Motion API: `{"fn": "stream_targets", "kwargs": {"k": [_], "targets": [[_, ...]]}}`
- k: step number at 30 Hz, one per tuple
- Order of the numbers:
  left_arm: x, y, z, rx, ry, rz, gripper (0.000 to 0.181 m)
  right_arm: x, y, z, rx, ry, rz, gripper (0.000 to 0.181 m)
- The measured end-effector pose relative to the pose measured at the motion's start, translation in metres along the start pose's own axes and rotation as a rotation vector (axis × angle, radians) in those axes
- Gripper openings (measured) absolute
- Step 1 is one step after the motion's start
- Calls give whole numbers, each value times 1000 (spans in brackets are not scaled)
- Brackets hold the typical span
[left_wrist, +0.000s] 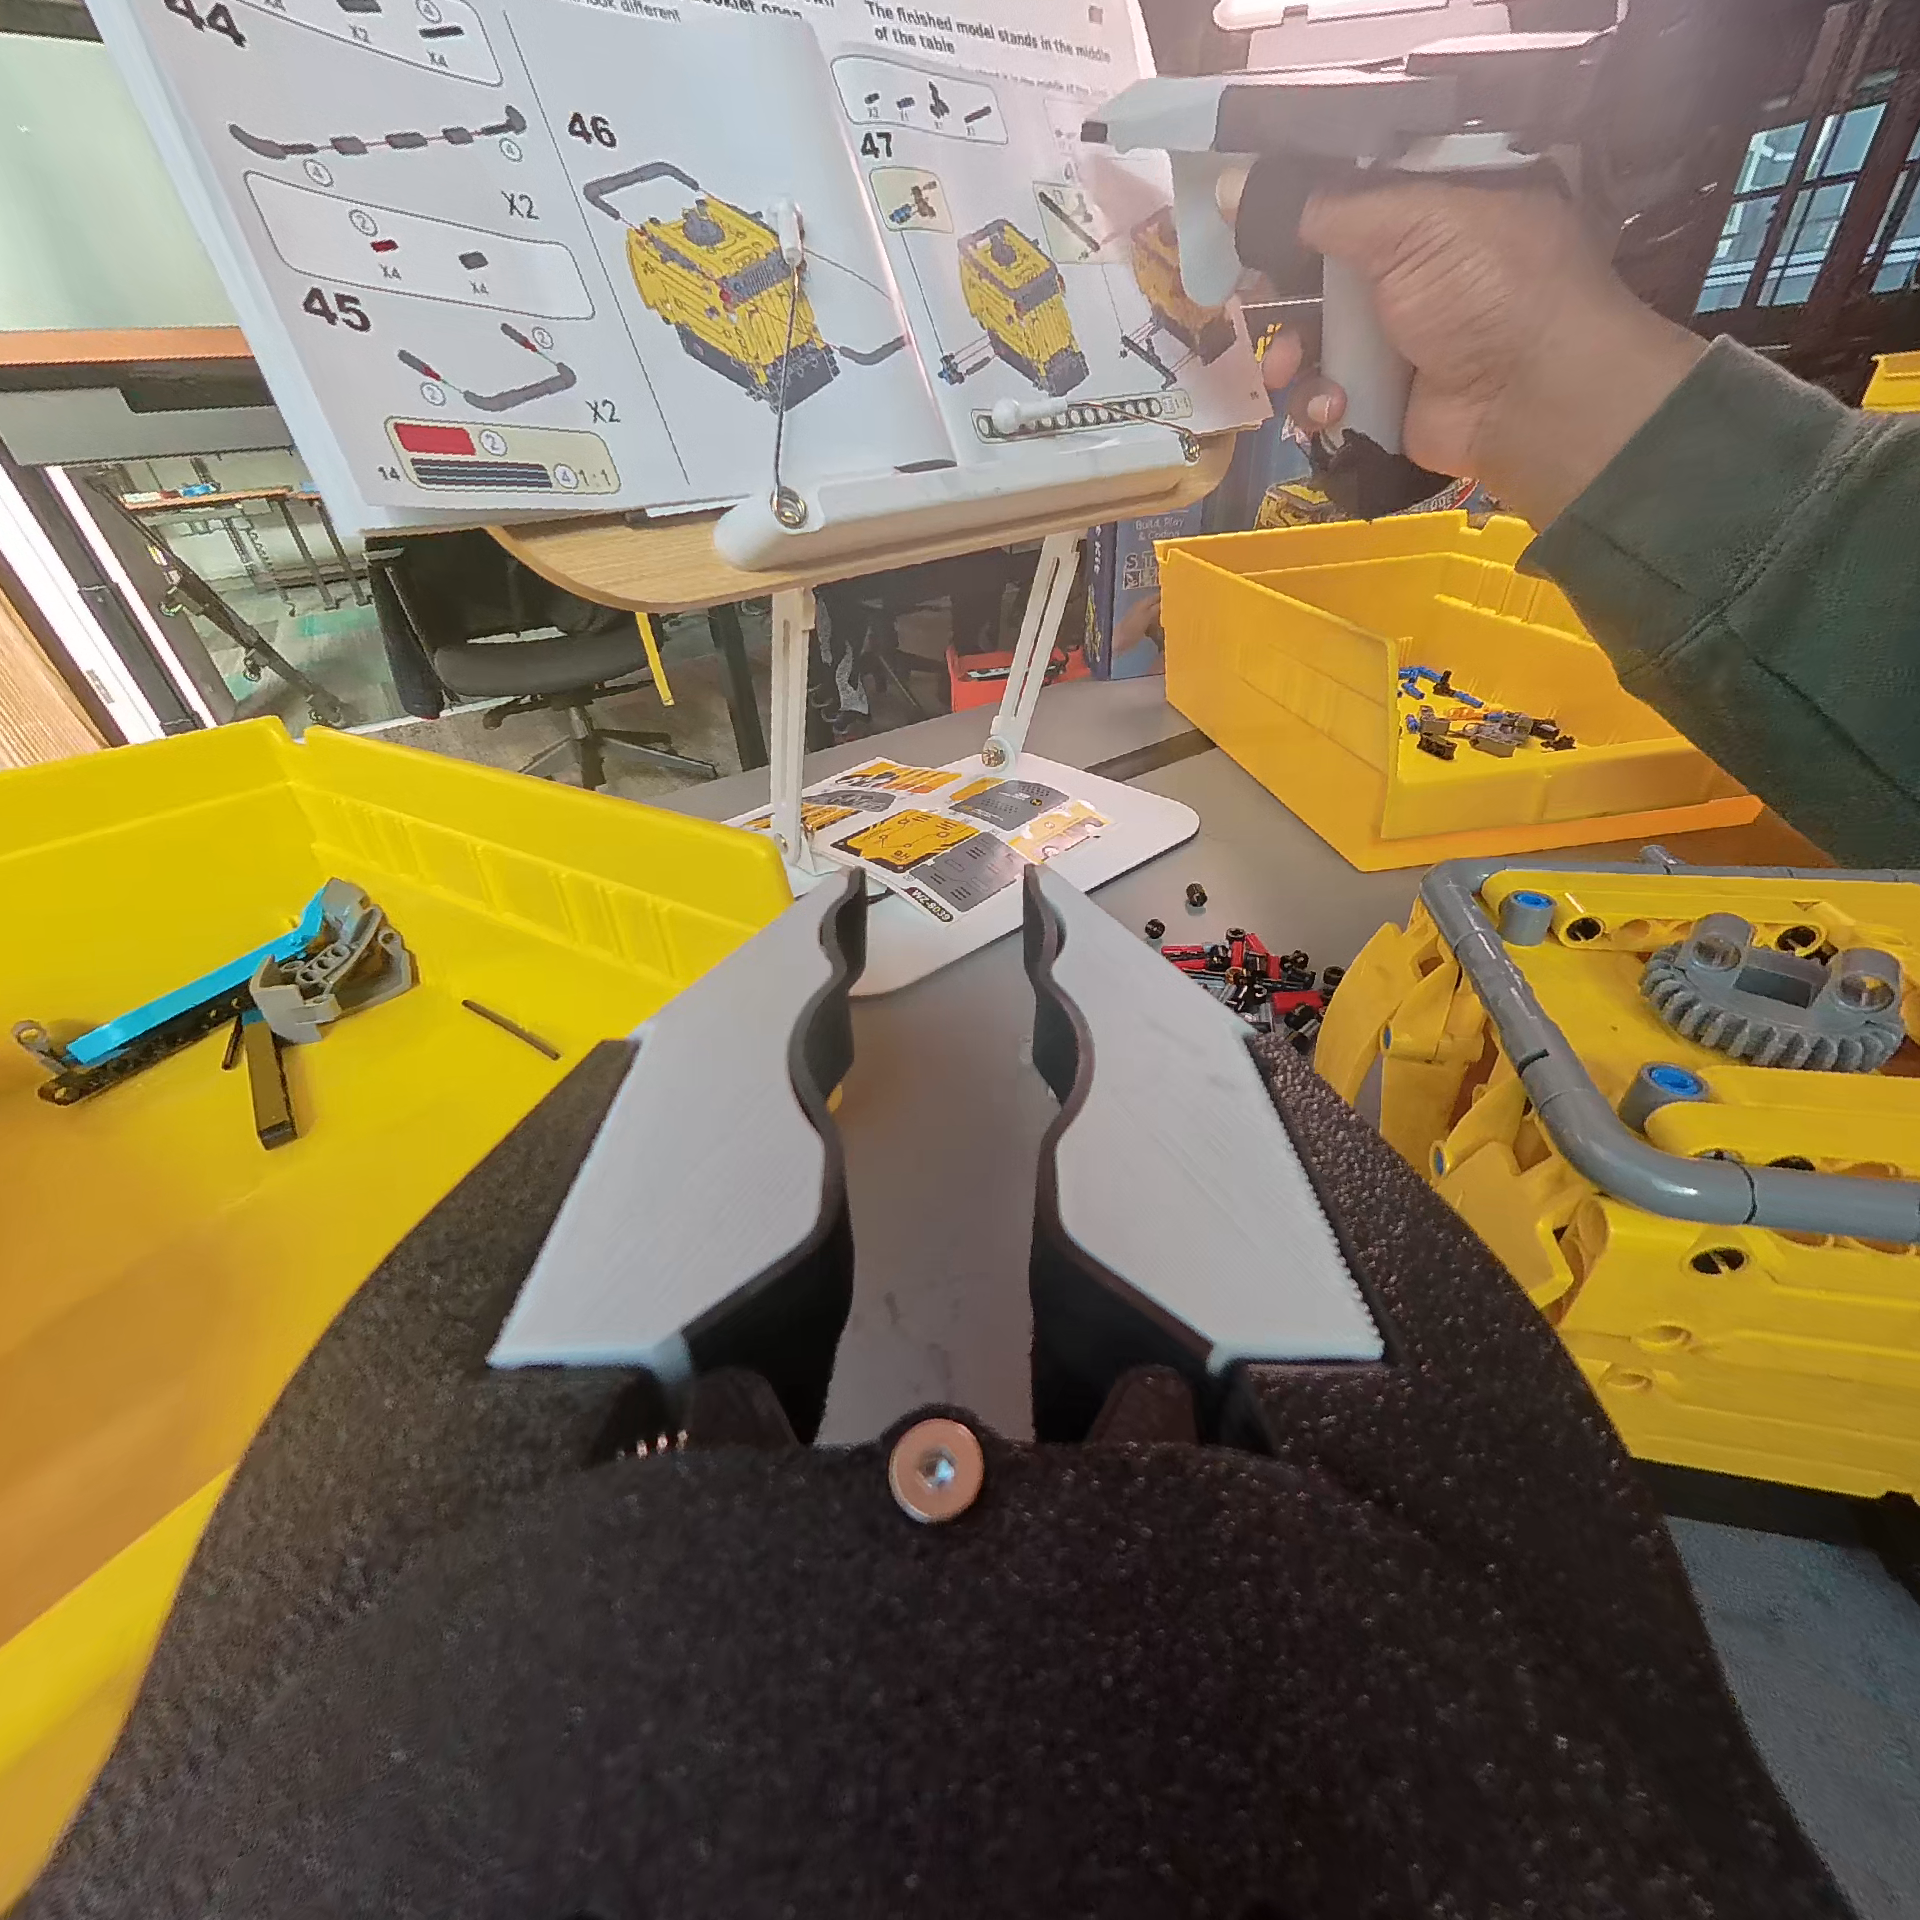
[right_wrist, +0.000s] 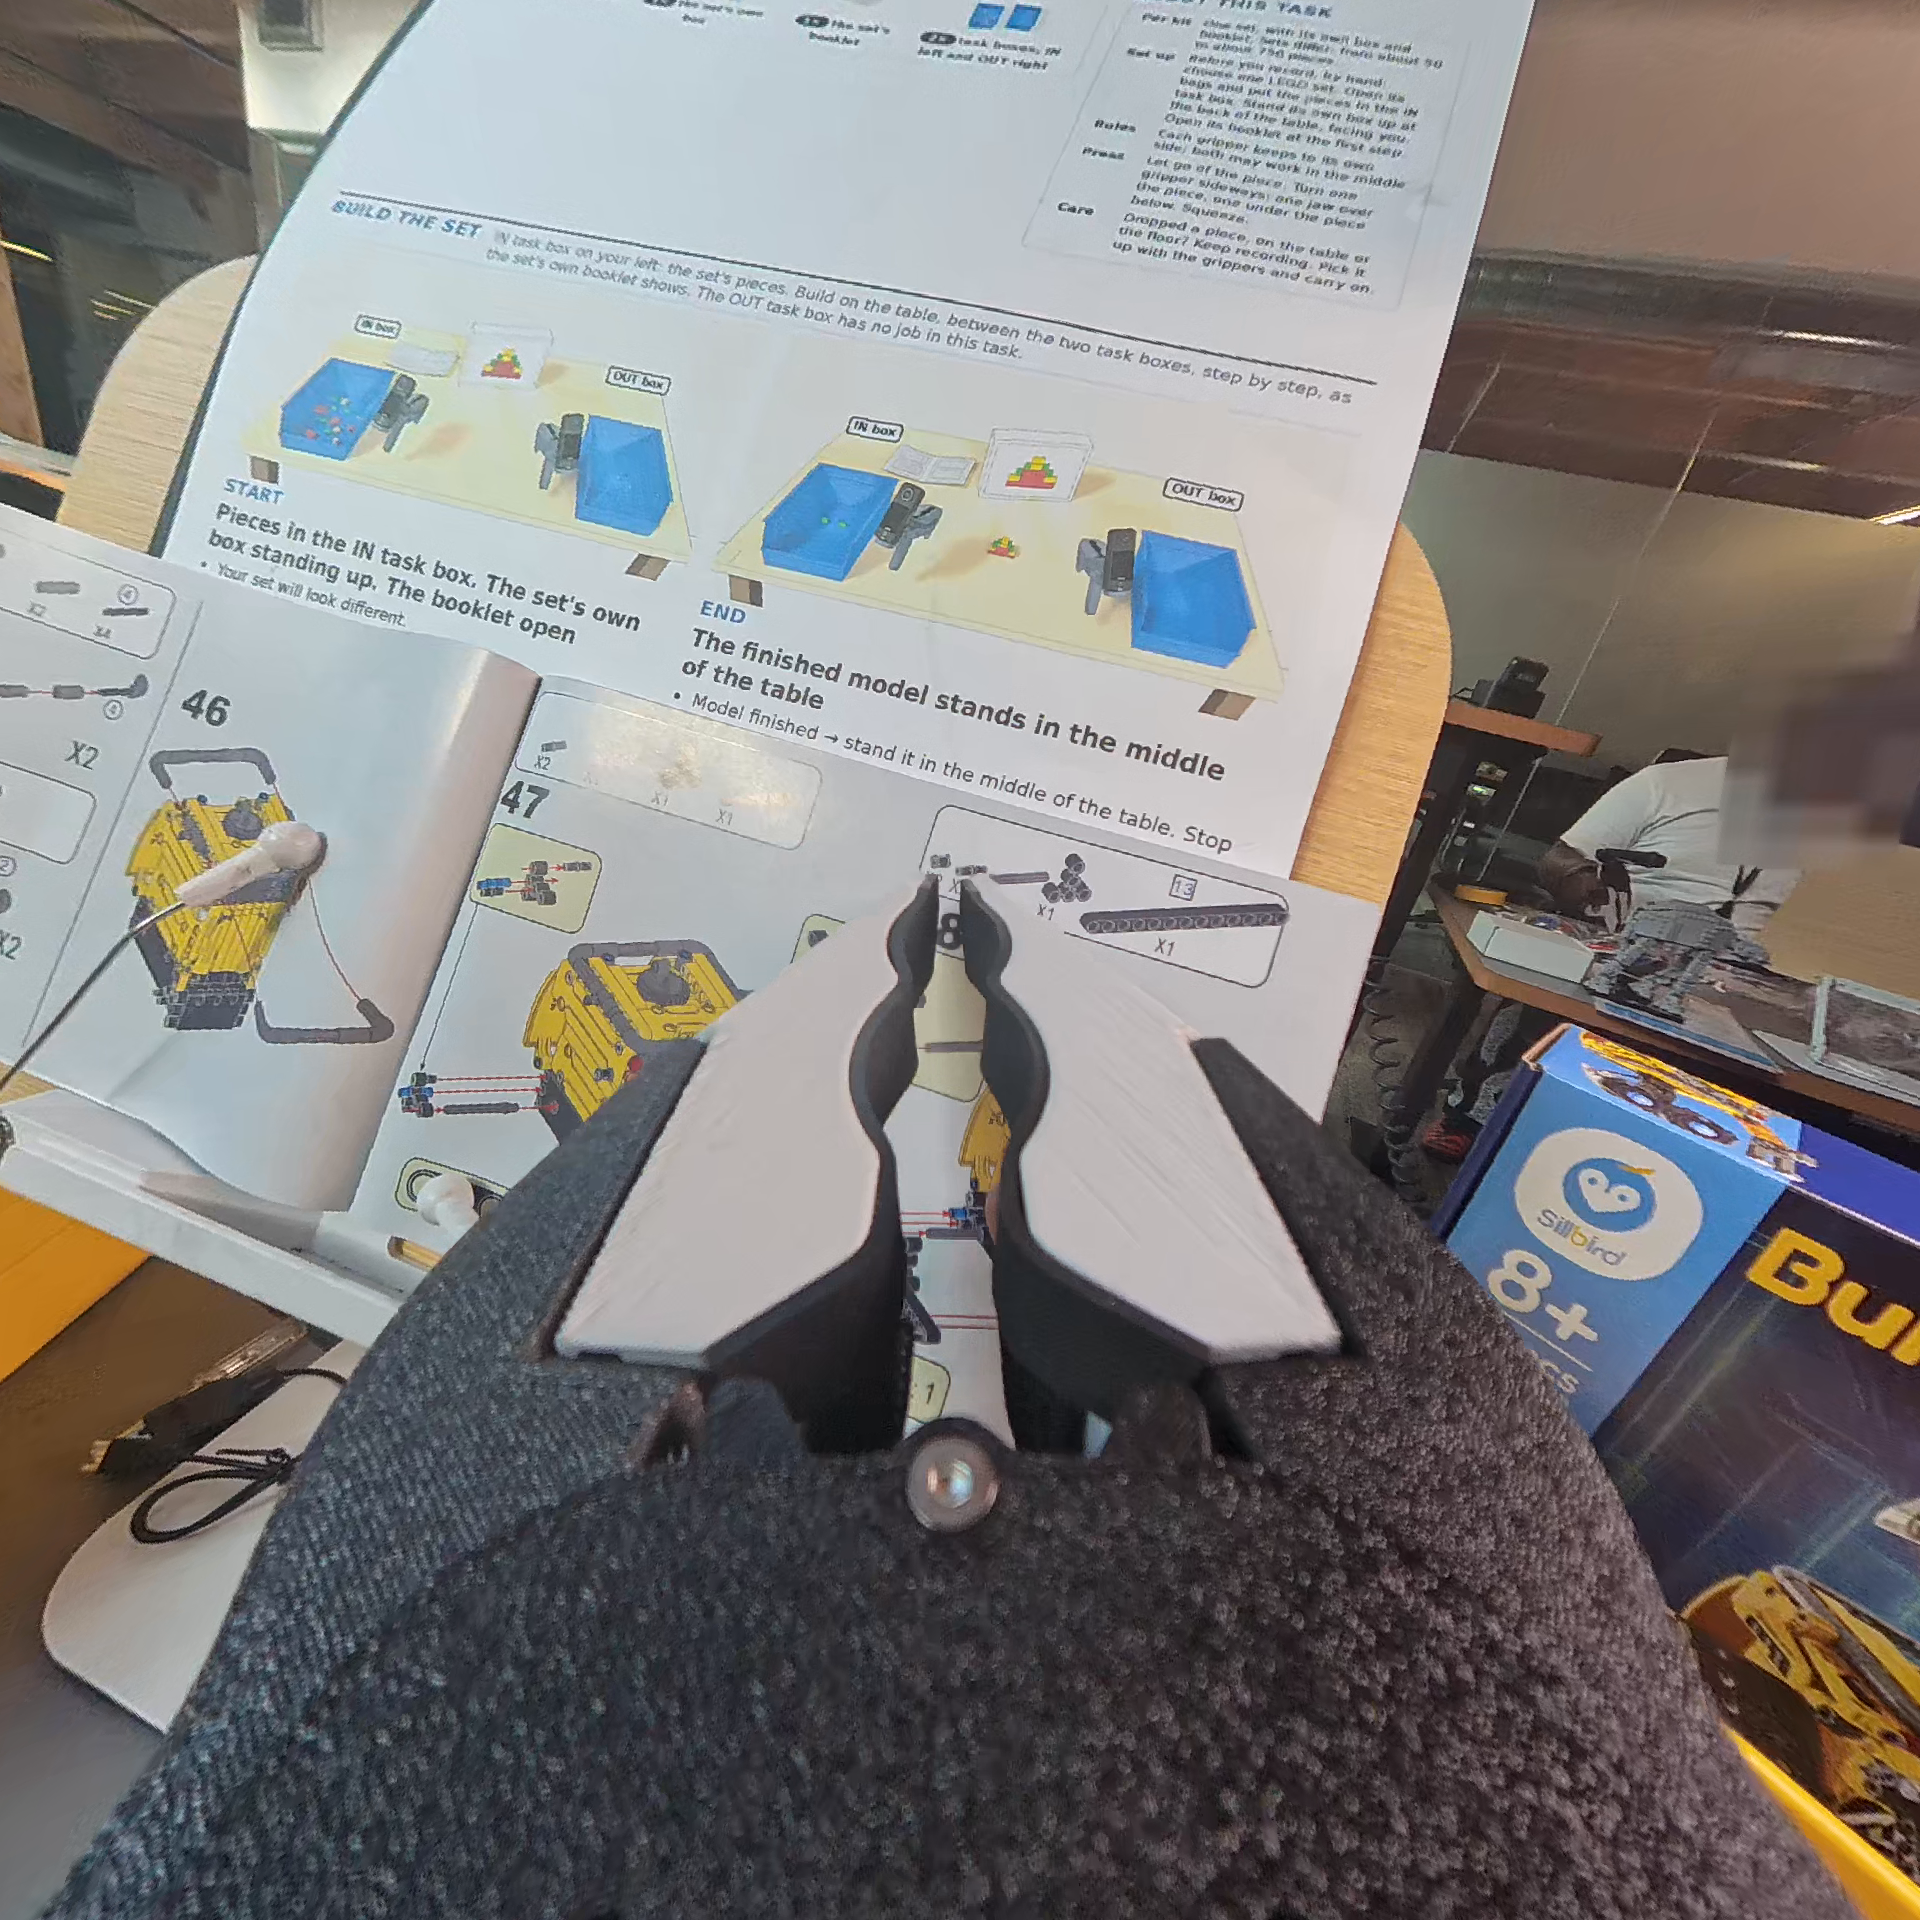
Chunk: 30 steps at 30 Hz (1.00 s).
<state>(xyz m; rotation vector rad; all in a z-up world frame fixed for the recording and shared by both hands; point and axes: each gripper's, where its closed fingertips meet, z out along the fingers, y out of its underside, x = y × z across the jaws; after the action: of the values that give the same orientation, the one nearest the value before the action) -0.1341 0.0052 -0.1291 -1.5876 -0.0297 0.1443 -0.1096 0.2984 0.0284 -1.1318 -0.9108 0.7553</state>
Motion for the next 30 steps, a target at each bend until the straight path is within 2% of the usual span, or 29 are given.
{"fn": "stream_targets", "kwargs": {"k": [10,13,16,19,24,27,30], "targets": [[6,1,0,-8,38,0,34,-19,-25,-10,44,-80,8,7],[6,1,0,-10,42,0,35,-56,-36,-27,15,-251,-10,7],[7,1,-1,-24,75,-32,36,-105,-34,-51,-49,-408,-132,9],[12,-4,-4,-19,126,-76,37,-132,-23,-72,-85,-444,-228,10],[17,-18,-10,8,145,-73,39,-143,1,-89,-99,-416,-87,11],[27,-20,-17,3,172,-70,43,-146,28,-115,-155,-425,-23,15],[41,-15,-27,-26,226,-68,49,-145,69,-146,-247,-423,43,17]]}}
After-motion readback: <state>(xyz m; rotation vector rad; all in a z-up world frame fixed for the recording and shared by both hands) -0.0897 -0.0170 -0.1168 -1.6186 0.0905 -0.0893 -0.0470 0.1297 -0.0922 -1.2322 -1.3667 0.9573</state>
